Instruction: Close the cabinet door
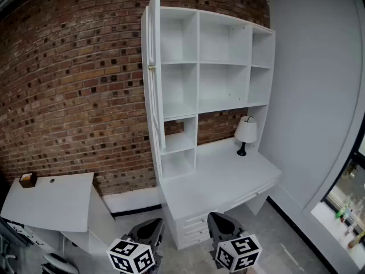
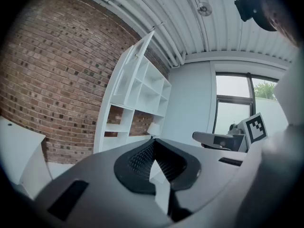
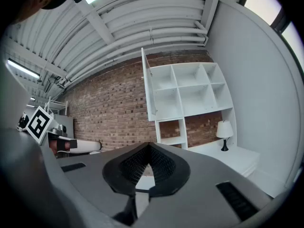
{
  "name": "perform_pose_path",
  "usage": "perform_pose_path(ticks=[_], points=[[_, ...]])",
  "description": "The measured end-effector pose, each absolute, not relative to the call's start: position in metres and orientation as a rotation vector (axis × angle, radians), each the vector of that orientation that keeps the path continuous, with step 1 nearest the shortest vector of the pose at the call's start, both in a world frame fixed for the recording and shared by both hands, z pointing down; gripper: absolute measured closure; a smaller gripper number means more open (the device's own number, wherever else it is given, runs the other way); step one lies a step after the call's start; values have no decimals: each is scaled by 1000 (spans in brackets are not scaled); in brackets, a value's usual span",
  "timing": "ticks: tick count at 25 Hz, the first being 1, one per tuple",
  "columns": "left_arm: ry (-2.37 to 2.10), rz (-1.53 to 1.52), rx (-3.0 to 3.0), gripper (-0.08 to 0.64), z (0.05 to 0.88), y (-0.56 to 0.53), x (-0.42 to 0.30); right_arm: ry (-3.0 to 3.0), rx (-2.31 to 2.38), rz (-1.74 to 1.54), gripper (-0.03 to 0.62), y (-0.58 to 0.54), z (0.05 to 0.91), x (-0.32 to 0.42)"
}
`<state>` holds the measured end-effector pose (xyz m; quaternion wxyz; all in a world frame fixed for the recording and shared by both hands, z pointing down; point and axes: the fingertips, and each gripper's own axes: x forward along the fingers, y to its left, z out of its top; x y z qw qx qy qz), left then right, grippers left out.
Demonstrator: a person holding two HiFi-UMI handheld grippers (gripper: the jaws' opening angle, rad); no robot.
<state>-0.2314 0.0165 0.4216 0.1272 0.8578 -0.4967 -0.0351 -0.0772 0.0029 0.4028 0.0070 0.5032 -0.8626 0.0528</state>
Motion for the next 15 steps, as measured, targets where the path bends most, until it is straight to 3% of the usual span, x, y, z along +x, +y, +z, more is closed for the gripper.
perform_pose_path(ticks=[15], points=[[-1438, -72, 2508, 552, 409, 27, -220, -2727, 1583, 178, 566, 8, 401, -72]])
